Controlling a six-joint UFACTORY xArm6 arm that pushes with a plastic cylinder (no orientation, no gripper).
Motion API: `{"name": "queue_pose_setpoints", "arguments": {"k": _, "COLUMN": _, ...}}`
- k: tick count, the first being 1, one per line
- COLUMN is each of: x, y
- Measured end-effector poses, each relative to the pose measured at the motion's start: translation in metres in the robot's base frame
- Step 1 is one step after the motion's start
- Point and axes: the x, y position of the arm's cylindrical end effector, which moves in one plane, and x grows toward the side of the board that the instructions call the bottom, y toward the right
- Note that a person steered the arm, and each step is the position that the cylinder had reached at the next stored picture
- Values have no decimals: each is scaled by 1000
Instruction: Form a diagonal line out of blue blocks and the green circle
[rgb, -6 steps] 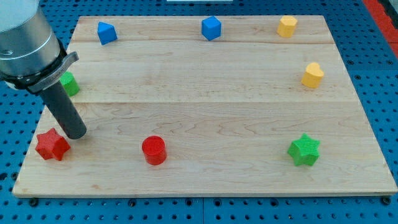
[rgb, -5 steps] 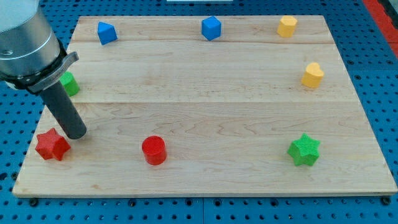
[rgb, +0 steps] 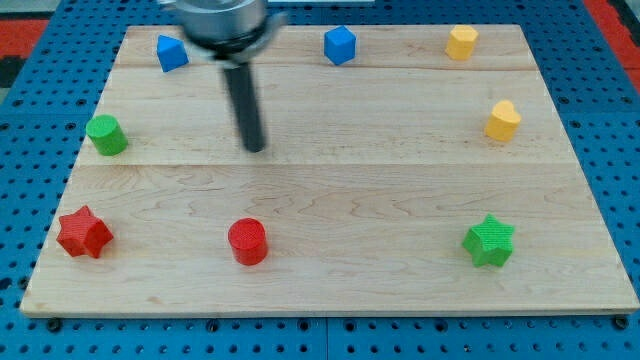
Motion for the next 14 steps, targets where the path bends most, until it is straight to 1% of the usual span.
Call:
{"name": "queue_pose_setpoints", "arguments": {"k": 1, "x": -62, "y": 75}}
{"name": "queue_pose_setpoints", "arguments": {"k": 2, "x": -114, "y": 123}}
{"name": "queue_pose_setpoints", "arguments": {"k": 4, "x": -125, "y": 124}}
{"name": "queue_pose_setpoints", "arguments": {"k": 10, "x": -130, "y": 127}}
{"name": "queue_pose_setpoints", "arguments": {"k": 11, "x": -147, "y": 127}}
{"name": "queue_pose_setpoints", "arguments": {"k": 12, "x": -173, "y": 127}}
{"name": "queue_pose_setpoints", "arguments": {"k": 13, "x": -169, "y": 64}}
{"name": "queue_pose_setpoints", "arguments": {"k": 14, "x": -153, "y": -40}}
